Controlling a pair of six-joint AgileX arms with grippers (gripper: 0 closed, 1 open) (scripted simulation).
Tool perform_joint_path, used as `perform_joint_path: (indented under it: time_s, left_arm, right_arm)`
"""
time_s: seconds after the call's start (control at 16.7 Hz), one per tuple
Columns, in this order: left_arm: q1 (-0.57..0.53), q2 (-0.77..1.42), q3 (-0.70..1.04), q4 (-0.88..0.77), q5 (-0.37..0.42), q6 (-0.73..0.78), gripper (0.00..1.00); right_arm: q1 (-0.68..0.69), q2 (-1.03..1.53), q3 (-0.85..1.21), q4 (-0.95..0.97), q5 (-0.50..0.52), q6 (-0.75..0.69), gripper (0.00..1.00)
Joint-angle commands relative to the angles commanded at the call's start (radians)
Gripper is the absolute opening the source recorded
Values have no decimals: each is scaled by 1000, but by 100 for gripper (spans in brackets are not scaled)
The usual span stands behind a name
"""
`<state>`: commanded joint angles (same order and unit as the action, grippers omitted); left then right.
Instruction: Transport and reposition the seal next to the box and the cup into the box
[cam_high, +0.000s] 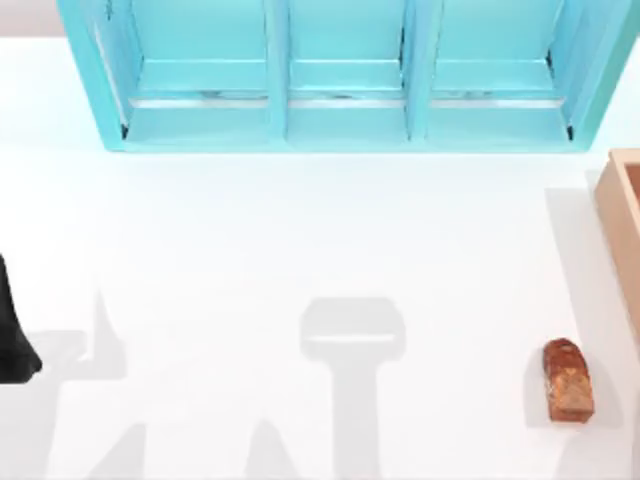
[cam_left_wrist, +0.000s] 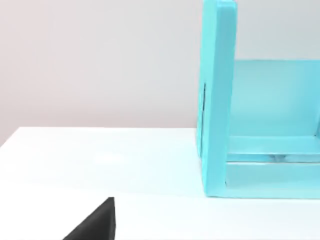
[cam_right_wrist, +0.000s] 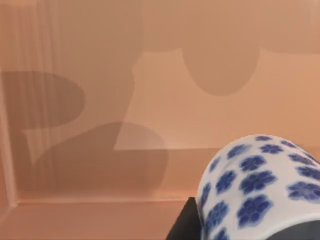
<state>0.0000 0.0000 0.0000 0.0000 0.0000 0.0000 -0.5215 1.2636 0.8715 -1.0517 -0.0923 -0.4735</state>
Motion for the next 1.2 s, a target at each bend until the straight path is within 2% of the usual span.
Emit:
perform_joint_path:
  time_s: [0.72, 1.02, 1.2]
  left_arm:
    - [0, 0, 0, 0, 0, 0, 100]
    - [0, 0, 0, 0, 0, 0, 100]
    - [0, 0, 0, 0, 0, 0, 100]
  right_arm:
    - [66, 150, -80, 189, 44, 27, 0]
    - [69, 156, -83, 195, 45, 29, 0]
    - [69, 156, -83, 195, 45, 29, 23]
